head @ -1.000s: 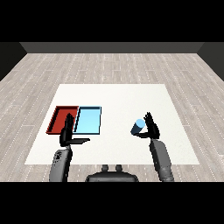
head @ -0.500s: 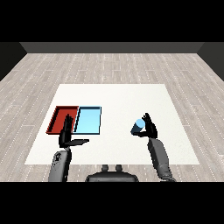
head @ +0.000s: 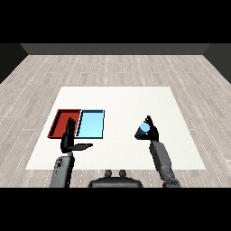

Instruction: Pick the blue can and put it in the blue box

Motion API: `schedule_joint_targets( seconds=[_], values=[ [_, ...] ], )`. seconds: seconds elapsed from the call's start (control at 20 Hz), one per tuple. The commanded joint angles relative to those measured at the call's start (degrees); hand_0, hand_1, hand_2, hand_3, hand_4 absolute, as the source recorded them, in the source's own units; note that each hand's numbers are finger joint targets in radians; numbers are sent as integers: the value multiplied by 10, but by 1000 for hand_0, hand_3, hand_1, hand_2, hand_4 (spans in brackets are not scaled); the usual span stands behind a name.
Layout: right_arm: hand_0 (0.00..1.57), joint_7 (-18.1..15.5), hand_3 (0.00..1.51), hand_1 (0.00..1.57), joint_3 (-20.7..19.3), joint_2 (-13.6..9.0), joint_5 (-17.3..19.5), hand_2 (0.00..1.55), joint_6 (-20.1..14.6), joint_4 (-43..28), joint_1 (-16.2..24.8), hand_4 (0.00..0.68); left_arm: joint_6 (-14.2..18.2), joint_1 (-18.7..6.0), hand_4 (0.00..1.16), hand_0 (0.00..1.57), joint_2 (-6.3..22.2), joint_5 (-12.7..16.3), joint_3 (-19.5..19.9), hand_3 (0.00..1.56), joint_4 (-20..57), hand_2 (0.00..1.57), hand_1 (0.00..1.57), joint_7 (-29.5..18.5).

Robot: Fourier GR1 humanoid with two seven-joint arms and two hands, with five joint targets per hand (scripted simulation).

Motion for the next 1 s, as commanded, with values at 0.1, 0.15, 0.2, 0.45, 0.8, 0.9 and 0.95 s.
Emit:
schedule_joint_targets(
  seconds=[0.1,0.15,0.2,0.45,0.8,0.9,0.95],
  values=[
    [0,43,0,0,3,7,-26,0,1,-30,-10,0,-24,-32,0,0,22,27,38,0,59,0,0,-25],
    [0,8,0,0,6,4,-4,0,-9,15,-19,0,-17,-10,0,0,10,13,28,0,72,0,0,-68],
    [0,33,0,0,-1,-25,-18,0,14,-20,3,0,-9,-10,0,0,3,3,5,0,24,0,0,-19],
    [0,34,0,0,26,15,-2,0,-34,-43,14,0,-4,-10,0,0,-1,1,-8,0,-11,0,0,21],
    [1065,-14,1179,1065,9,-2,25,1233,-73,54,-22,0,-15,-25,0,0,-2,9,15,0,71,0,0,-61],
    [1463,8,1423,1463,6,6,39,1446,-119,95,-71,469,-19,-20,0,0,0,15,7,0,34,0,0,-23],
    [1466,17,1446,1466,-2,9,28,1466,-120,95,-74,536,9,-35,0,0,-19,-2,-6,0,75,0,0,-42]
  ],
)
